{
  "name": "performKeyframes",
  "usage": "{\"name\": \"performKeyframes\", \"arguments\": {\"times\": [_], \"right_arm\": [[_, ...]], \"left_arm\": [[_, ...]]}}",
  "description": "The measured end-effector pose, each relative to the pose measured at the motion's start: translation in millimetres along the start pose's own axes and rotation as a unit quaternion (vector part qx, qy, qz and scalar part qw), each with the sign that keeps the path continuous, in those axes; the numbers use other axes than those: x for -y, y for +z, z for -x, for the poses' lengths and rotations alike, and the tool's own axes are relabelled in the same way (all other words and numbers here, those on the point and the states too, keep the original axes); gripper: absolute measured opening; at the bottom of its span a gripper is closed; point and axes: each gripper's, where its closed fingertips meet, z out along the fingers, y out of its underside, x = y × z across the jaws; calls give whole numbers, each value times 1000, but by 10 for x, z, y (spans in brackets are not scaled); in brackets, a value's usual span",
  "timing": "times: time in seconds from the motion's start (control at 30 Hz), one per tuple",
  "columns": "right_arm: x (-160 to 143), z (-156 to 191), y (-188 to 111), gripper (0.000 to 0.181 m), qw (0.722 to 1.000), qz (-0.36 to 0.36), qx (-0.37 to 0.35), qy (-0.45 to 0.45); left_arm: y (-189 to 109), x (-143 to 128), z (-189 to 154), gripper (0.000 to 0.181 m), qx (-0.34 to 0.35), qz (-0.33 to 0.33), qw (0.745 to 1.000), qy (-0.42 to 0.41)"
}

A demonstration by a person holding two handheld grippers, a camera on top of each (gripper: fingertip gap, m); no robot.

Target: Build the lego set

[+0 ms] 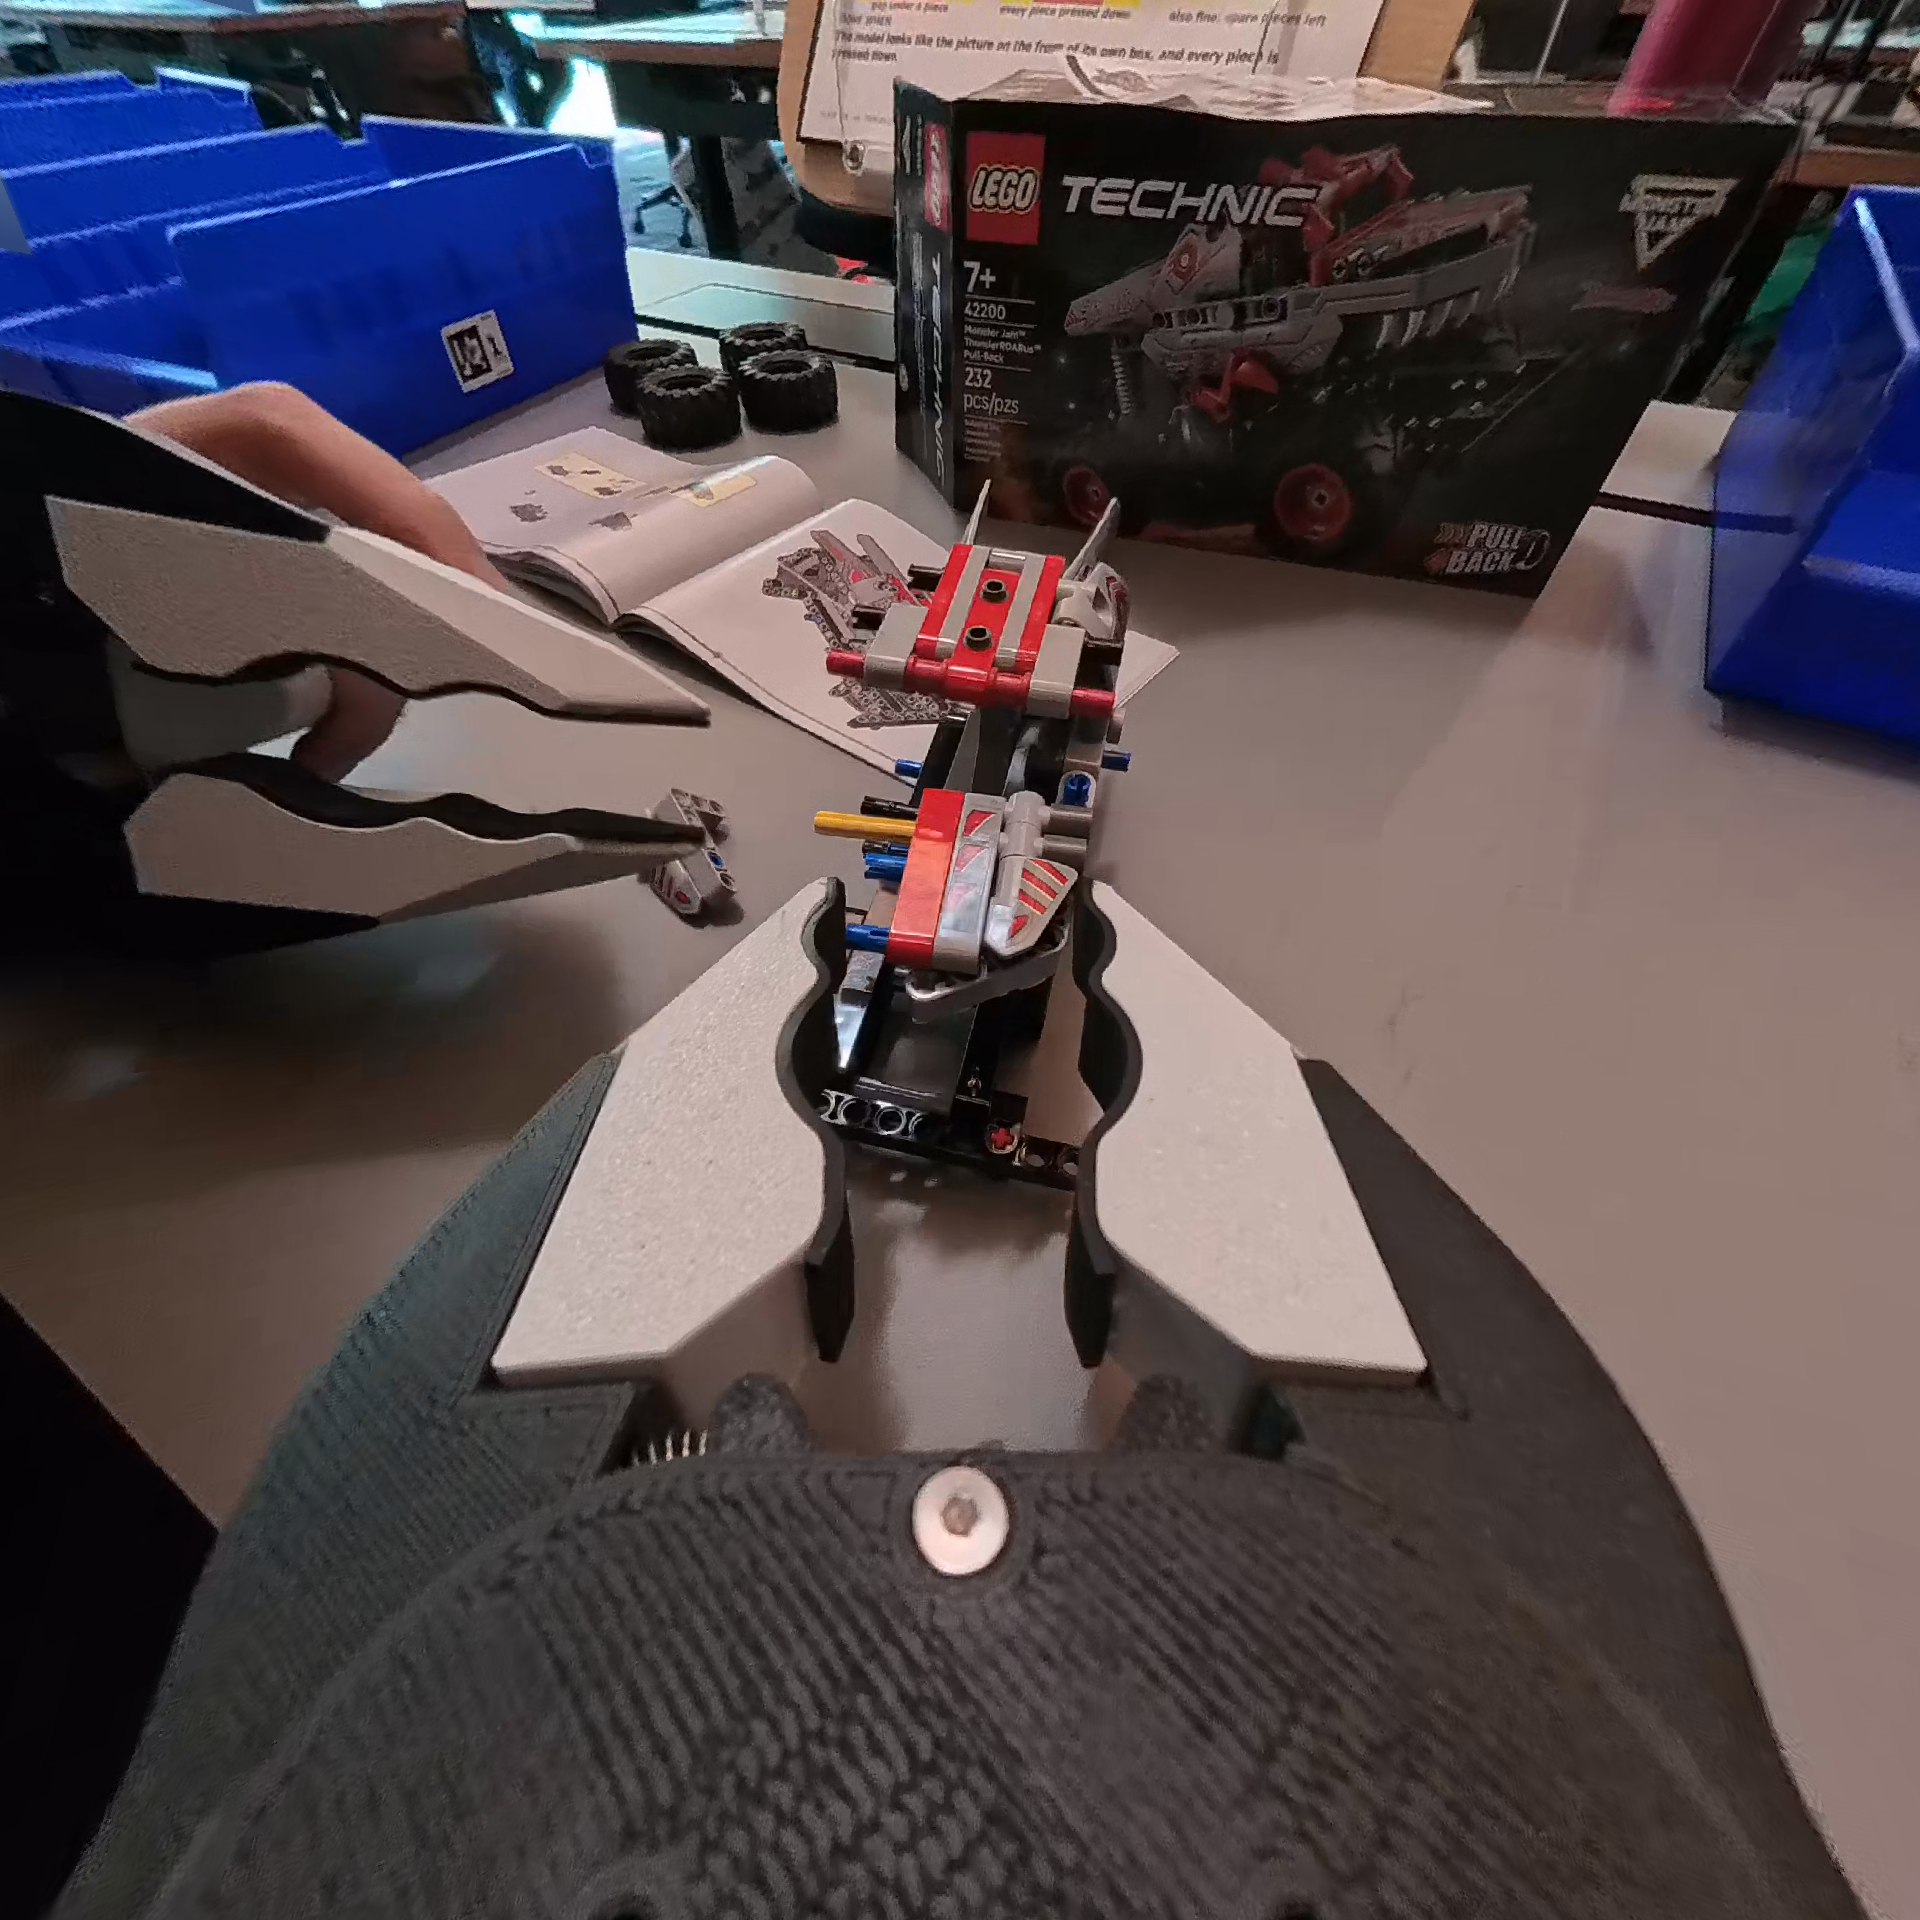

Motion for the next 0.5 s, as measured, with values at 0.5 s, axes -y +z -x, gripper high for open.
{"name": "performKeyframes", "arguments": {"times": [0.5], "right_arm": [[-73, -430, -81, 39, 967, -16, 44, 249]], "left_arm": [[616, 220, 181, 14, -221, -51, 931, -287]]}}
